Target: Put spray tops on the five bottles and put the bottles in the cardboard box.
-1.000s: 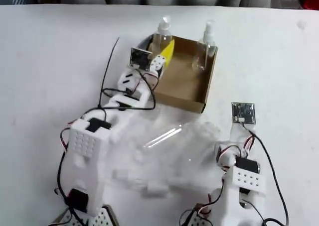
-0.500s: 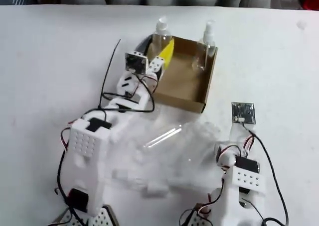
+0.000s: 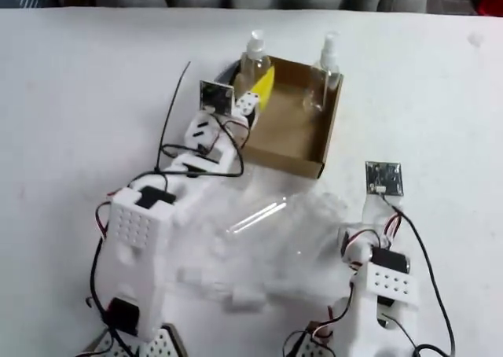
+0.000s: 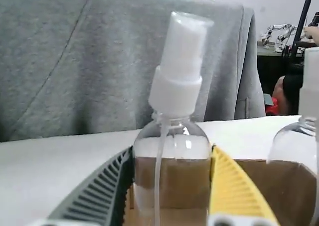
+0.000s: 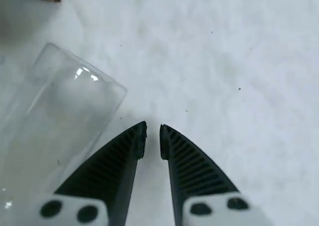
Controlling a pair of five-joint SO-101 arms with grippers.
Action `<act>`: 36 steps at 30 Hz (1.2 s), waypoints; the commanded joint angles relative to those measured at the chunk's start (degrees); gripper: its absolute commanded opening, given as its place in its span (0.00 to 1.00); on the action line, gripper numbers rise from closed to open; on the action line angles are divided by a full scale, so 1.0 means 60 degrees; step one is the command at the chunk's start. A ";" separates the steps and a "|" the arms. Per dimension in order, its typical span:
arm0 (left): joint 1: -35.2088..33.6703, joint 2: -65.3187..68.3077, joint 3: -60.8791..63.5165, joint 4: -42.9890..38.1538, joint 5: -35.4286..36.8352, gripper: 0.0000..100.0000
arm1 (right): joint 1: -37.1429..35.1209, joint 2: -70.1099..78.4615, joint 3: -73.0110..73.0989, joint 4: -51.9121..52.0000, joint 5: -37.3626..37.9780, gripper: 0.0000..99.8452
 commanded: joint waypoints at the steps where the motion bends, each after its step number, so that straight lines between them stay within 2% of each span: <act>1: 0.0007 0.0037 -0.0249 0.0088 0.0103 0.15 | -0.0066 -0.0051 -0.0044 -0.0125 0.0103 0.01; 9: 0.0022 0.1311 -0.1231 0.0103 0.0088 0.17 | -0.0066 -0.0051 -0.0044 -0.0125 0.0103 0.01; 17: -0.0051 0.1311 -0.1201 0.0029 0.0103 0.17 | -0.0066 -0.0051 -0.0044 -0.0139 0.0103 0.01; 27: -0.0007 0.1311 -0.0777 -0.1026 0.0161 0.17 | -0.0066 -0.0051 -0.0044 -0.0139 0.0103 0.01; 33: -0.0007 0.1311 -0.0718 -0.1158 0.0103 0.17 | -0.0066 -0.0051 -0.0044 -0.0139 0.0103 0.01; 36: 0.0007 0.1297 -0.0718 -0.1143 0.0132 0.22 | -0.0066 -0.0051 -0.0044 -0.0139 0.0117 0.01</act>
